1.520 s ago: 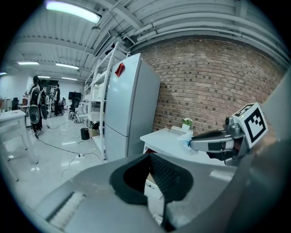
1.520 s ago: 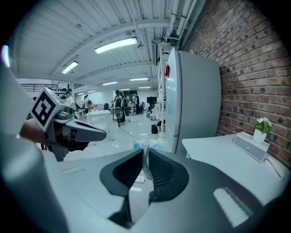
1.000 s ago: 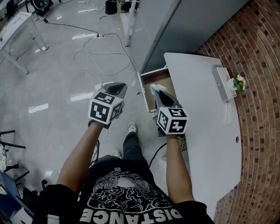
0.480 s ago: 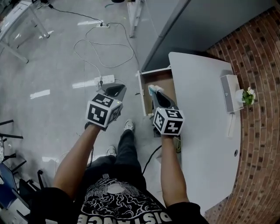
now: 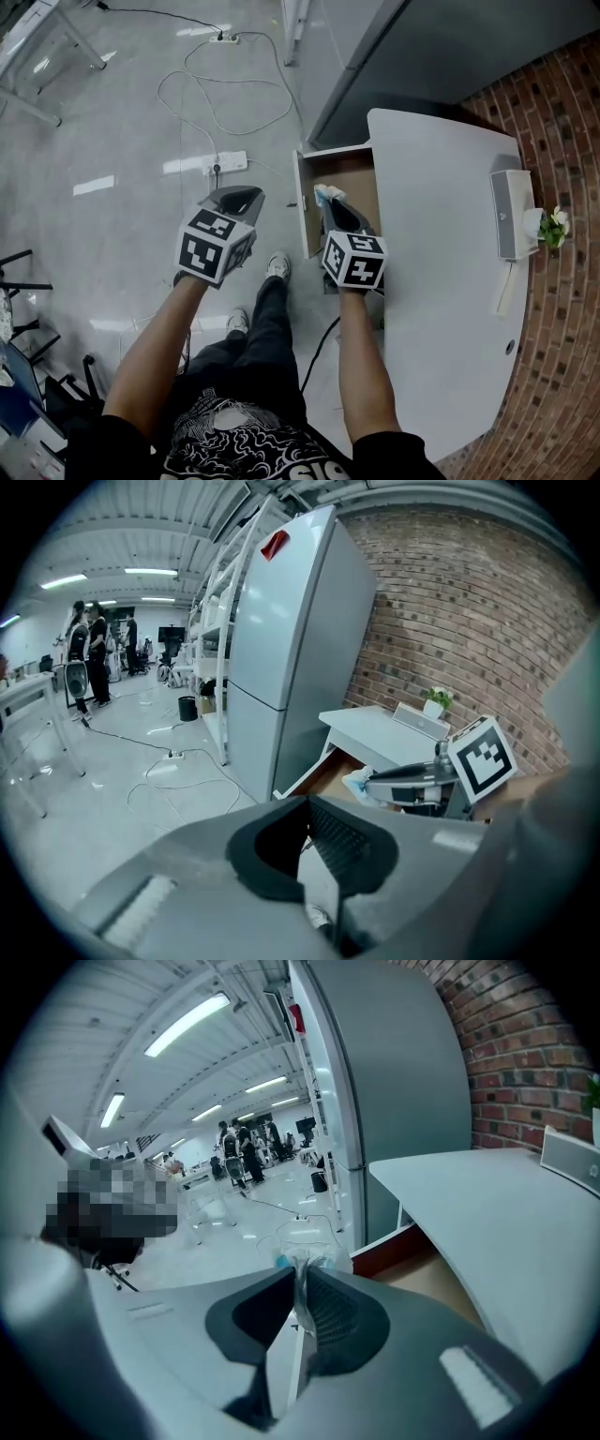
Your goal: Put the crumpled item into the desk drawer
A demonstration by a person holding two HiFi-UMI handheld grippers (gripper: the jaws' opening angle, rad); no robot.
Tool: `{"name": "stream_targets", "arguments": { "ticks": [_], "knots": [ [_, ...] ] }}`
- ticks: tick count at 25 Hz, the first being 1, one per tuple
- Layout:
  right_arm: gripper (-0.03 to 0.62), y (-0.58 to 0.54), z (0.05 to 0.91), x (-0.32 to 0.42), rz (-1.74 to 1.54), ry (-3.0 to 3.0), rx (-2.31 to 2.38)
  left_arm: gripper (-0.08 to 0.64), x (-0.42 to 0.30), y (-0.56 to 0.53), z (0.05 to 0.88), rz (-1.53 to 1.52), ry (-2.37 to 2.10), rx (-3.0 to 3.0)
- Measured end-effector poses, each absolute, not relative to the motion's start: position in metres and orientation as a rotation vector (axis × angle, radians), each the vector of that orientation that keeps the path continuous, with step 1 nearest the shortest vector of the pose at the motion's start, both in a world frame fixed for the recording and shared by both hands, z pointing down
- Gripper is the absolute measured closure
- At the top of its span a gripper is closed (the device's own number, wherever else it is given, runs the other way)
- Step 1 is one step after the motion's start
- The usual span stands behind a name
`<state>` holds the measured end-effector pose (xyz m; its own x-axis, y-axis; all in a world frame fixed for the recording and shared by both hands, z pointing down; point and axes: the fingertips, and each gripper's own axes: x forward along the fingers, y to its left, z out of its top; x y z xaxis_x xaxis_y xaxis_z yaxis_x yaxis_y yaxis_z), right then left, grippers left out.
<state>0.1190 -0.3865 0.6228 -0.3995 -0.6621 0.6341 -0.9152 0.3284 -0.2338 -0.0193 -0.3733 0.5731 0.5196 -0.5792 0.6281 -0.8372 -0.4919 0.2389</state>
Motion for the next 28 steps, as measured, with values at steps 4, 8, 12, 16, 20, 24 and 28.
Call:
{"name": "stream_targets", "arguments": {
  "ticks": [4,8,12,16,20,24,28],
  "knots": [
    [0.546,-0.398,0.646,0.124,0.841,-2.156,1.403,0.56,-0.015,-0.384,0.587,0.658,-1.155,2.198],
    [0.545,-0.406,0.667,0.129,0.89,-2.132,1.417,0.56,-0.008,-0.393,0.597,0.676,-1.143,2.19],
    [0.545,-0.412,0.686,0.132,0.911,-2.115,1.402,0.56,-0.004,-0.397,0.609,0.697,-1.129,2.177],
    [0.545,-0.421,0.708,0.138,0.939,-2.095,1.41,0.56,0.0,-0.4,0.624,0.728,-1.117,2.178],
    [0.545,-0.426,0.727,0.142,0.965,-2.074,1.402,0.56,0.005,-0.4,0.644,0.735,-1.099,2.15],
    [0.545,-0.428,0.744,0.145,0.979,-2.053,1.39,0.56,0.012,-0.402,0.659,0.729,-1.085,2.124],
    [0.545,-0.427,0.759,0.146,0.976,-2.04,1.363,0.56,0.016,-0.405,0.668,0.72,-1.081,2.107]
  ]
}}
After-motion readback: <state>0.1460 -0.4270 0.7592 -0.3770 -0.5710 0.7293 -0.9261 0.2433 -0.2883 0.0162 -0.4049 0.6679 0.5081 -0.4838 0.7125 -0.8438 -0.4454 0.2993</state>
